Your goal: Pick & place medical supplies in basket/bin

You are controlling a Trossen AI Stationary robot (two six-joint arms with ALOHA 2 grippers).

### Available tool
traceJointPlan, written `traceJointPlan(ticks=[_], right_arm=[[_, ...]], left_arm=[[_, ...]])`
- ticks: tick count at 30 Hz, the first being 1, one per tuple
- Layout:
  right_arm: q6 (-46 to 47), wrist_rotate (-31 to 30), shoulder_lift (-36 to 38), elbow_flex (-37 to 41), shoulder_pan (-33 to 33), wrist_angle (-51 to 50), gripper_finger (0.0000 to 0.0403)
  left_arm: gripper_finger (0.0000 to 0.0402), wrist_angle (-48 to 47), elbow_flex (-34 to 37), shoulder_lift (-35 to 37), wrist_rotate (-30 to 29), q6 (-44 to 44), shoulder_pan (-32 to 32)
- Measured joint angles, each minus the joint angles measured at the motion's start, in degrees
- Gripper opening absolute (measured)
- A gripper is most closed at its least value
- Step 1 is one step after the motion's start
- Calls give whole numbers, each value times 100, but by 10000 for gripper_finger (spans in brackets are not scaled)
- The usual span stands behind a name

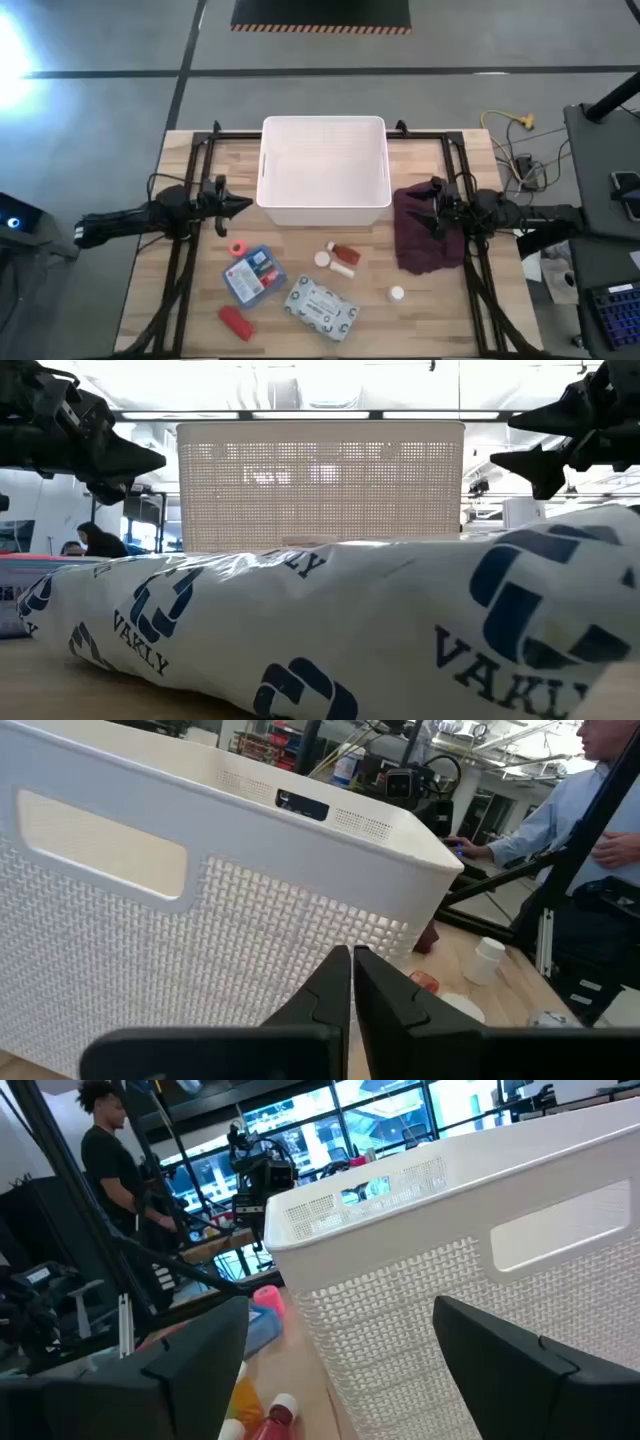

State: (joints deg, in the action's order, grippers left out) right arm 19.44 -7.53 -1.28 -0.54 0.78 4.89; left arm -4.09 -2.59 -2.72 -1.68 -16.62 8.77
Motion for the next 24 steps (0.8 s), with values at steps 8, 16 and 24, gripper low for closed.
traceJointPlan(ticks=[8, 16, 24], right_arm=[[0, 0, 0, 0, 0, 0, 304], [0, 0, 0, 0, 0, -2, 310], [0, 0, 0, 0, 2, -2, 302]], left_arm=[[0, -1, 0, 0, -1, 0, 1], [0, -1, 0, 0, 1, 0, -1], [0, 0, 0, 0, 0, 0, 0]])
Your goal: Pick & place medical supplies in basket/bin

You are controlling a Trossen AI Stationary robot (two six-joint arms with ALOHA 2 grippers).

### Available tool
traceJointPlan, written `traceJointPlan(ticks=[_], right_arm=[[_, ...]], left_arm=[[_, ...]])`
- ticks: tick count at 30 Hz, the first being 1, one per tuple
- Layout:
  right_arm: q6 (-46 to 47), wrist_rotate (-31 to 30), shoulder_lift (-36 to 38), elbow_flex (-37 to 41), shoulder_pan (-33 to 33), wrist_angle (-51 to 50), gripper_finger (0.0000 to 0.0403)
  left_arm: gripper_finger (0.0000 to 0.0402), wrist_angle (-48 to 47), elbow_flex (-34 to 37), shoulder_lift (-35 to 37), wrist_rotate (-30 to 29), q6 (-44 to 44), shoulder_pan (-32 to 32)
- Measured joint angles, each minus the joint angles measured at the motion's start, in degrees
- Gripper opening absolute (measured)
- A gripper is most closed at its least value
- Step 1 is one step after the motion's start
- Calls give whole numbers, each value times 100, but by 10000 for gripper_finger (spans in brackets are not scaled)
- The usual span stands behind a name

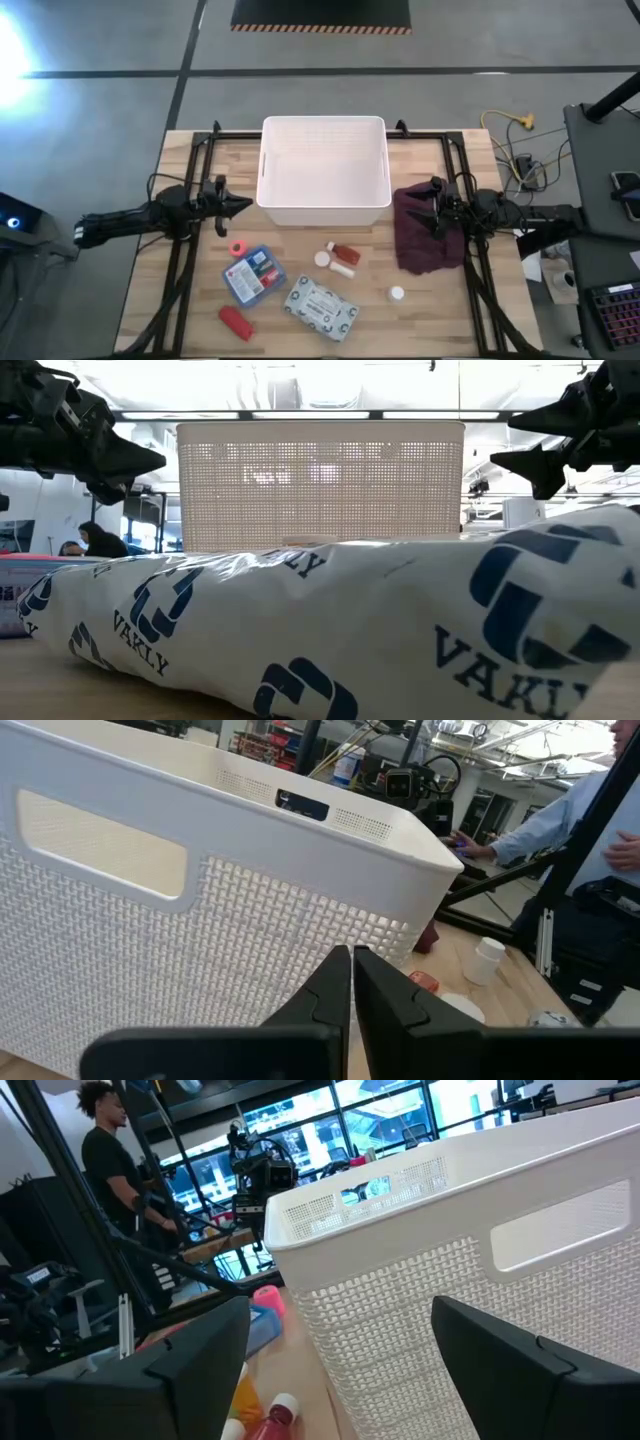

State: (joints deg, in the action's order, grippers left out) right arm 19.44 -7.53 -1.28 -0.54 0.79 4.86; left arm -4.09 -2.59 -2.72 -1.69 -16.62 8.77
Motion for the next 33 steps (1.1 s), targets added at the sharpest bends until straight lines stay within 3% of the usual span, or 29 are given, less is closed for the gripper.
traceJointPlan(ticks=[33], right_arm=[[0, 0, 0, 0, -2, 0, 305]], left_arm=[[0, 1, 0, 2, -1, 0, -1]])
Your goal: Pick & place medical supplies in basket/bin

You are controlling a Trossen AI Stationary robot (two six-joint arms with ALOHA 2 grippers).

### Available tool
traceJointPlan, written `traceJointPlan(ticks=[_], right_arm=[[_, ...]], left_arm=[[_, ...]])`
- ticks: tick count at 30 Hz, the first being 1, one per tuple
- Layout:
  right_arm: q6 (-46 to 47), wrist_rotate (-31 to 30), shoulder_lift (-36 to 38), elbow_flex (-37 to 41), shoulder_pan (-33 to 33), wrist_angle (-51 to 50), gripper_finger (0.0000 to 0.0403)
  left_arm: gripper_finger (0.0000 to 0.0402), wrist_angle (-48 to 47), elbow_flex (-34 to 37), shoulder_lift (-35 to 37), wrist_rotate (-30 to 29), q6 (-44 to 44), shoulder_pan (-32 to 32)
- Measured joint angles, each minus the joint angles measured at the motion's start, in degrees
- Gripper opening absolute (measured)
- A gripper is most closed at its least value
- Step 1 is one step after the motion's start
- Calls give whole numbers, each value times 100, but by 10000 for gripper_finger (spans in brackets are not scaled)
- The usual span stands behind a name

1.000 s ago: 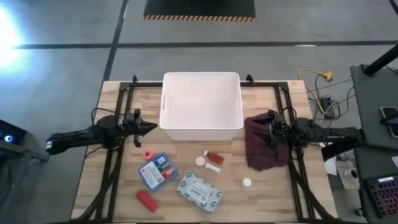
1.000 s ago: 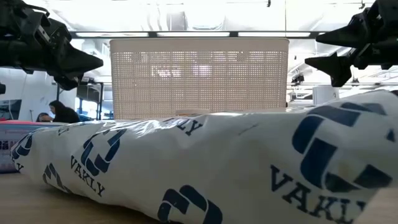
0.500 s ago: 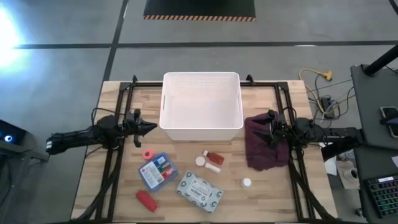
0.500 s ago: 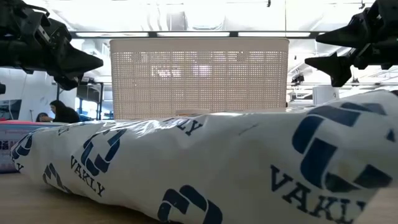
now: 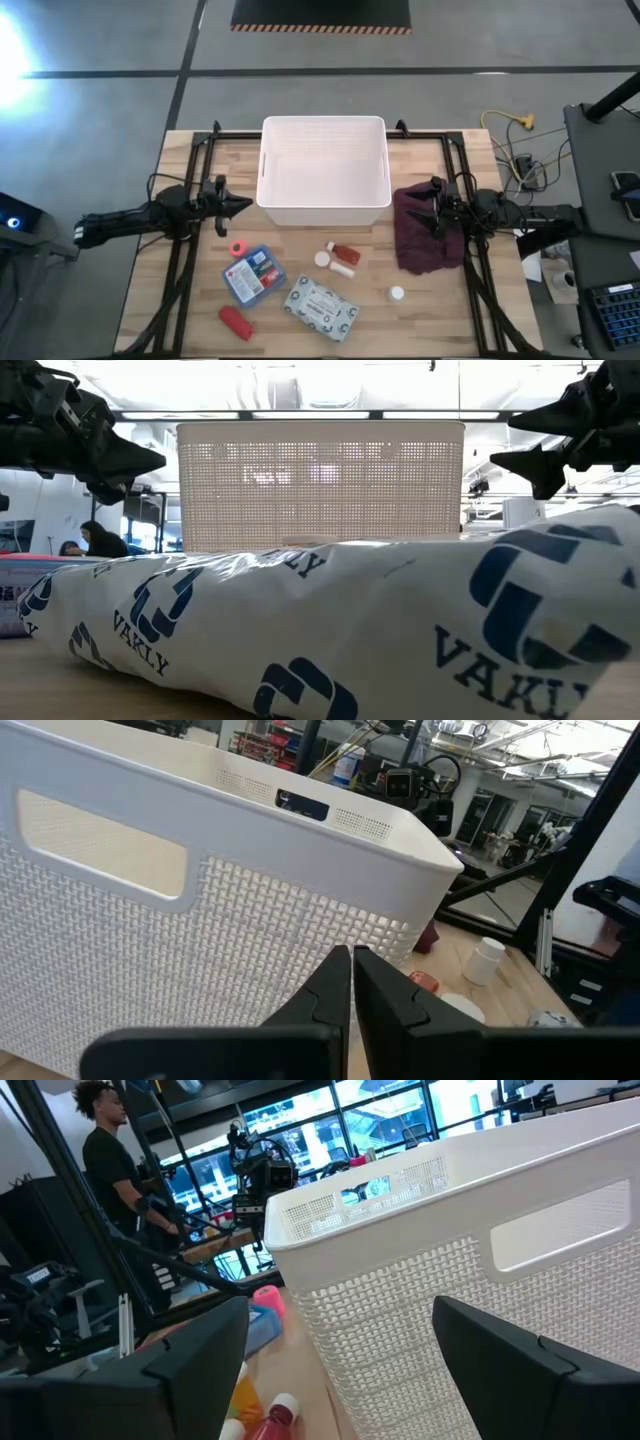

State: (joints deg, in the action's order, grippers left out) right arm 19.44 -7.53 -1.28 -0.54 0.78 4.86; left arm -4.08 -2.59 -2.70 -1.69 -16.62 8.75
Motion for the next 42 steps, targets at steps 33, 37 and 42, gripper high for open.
traceJointPlan(ticks=[33, 37, 42], right_arm=[[2818, -139, 0, 0, -5, 1082, 310], [2681, -151, 4, 0, -2, 1992, 310], [2366, -149, 9, 0, 0, 3024, 305]], left_arm=[[0, 0, 0, -2, 2, 0, 1], [0, 24, 0, -2, -4, -70, 2], [0, 493, 0, 0, -40, -2416, 2]])
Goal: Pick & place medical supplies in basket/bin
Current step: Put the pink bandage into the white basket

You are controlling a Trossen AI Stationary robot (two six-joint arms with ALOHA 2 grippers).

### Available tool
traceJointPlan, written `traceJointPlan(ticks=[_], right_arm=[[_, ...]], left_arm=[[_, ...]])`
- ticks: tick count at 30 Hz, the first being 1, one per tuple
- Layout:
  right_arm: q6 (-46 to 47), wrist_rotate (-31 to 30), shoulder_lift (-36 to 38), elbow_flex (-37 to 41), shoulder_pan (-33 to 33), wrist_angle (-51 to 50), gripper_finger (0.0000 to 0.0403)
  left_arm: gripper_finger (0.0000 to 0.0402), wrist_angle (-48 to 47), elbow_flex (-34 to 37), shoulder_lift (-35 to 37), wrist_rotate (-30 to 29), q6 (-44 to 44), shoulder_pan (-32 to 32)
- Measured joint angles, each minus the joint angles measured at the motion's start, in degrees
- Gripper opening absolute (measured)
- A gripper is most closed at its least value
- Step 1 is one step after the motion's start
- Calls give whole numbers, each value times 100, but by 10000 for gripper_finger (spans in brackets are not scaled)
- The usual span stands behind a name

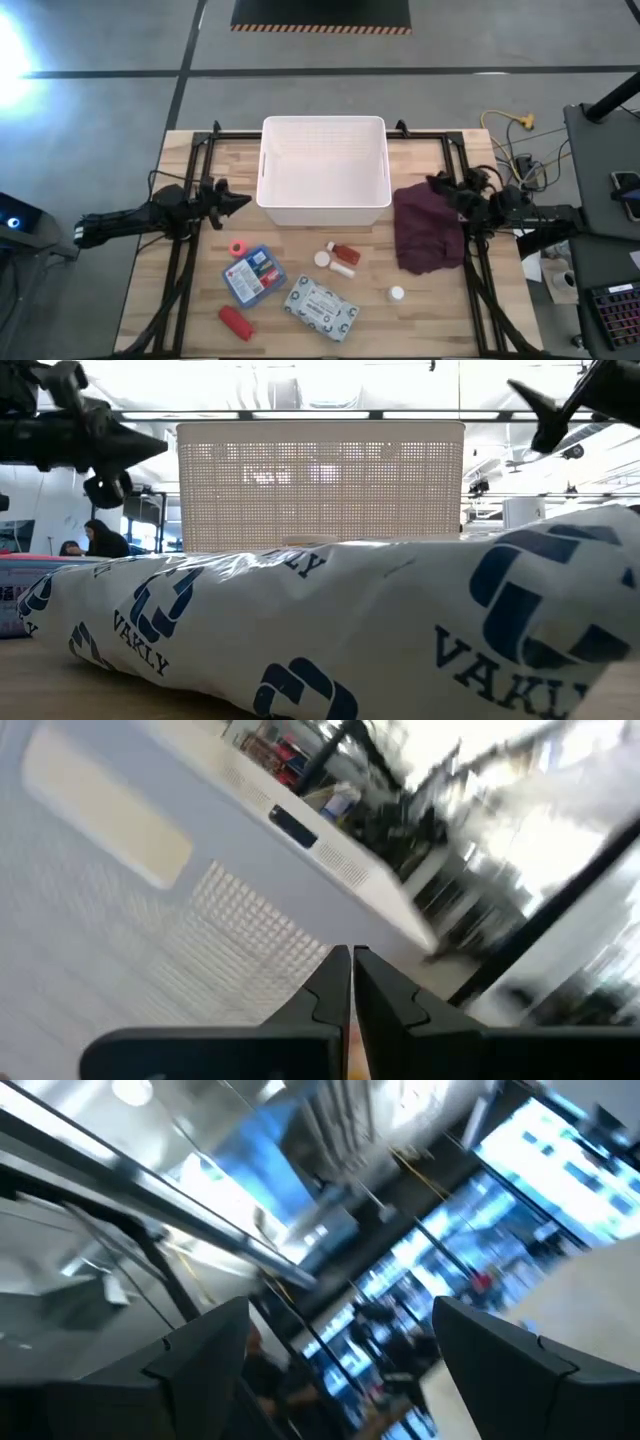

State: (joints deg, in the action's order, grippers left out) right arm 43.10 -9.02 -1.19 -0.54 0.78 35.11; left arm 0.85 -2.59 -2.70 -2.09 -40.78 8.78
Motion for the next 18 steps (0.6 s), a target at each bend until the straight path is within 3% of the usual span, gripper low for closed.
traceJointPlan(ticks=[5, 9, 14, 18], right_arm=[[34, -3, 0, 0, 0, 220, 305], [65, -238, -2, 0, 0, 227, 309], [61, -965, 2, 0, 4, 352, 310], [3, -1699, -11, 0, 4, 327, 303]], left_arm=[[0, 58, 0, 0, 2, -1984, -2], [0, 63, 0, -21, -300, -2102, 0], [0, 268, 0, -22, -409, -2146, 0], [0, 530, -69, -22, 327, -2227, -13]])
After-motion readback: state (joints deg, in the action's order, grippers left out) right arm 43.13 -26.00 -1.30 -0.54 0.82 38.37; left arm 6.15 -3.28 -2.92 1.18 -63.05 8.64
